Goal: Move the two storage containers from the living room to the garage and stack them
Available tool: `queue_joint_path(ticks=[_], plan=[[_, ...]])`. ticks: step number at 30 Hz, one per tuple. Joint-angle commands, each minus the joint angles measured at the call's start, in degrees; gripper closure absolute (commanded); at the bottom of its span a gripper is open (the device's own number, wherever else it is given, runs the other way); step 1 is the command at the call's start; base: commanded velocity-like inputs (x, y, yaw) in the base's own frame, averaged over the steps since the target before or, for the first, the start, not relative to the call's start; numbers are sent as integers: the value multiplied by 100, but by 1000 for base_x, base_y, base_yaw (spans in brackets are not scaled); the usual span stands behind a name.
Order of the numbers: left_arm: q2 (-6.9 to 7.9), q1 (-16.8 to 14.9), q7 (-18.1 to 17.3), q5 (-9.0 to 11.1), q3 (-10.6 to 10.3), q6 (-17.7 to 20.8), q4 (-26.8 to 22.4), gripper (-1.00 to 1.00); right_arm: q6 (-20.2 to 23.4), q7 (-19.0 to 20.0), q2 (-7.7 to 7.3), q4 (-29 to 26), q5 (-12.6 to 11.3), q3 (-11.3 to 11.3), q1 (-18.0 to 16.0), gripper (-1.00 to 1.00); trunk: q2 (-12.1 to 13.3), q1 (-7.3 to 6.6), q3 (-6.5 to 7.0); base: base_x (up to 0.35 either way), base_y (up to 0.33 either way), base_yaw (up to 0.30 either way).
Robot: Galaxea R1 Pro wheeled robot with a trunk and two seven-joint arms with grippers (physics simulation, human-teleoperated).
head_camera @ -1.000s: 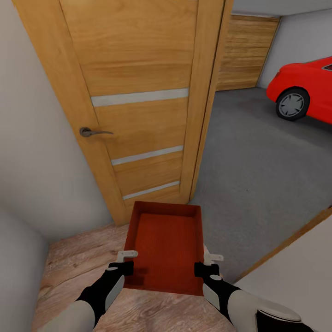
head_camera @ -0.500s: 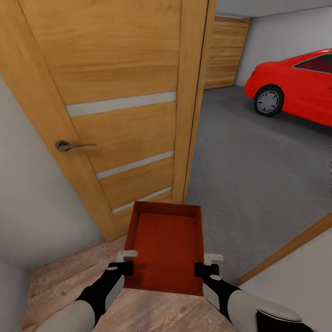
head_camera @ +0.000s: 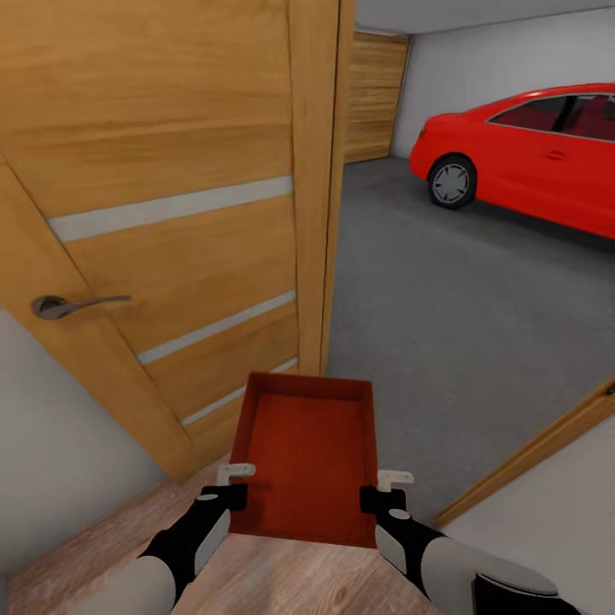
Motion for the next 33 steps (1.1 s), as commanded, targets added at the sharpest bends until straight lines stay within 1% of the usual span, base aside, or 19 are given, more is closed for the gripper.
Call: queue_joint_path(ticks=[1, 23, 28, 33], plan=[[249, -5, 76, -7, 27, -11, -295, 100, -1, -16, -10, 92, -76, 90, -1, 100, -5, 2, -7, 121, 62, -275], [249, -5, 76, -10, 27, -14, -302, 100, -1, -21, -10, 92, -76, 90, -1, 100, -5, 2, -7, 11, 5, -272], [249, -5, 72, -7, 27, -14, -303, 100, -1, -23, -10, 92, -76, 90, -1, 100, -5, 2, -7, 51, 69, -75], [249, -5, 68, -6, 27, -8, -303, 100, -1, -23, -10, 92, -76, 90, -1, 100, -5, 2, -7, 175, 244, -6]])
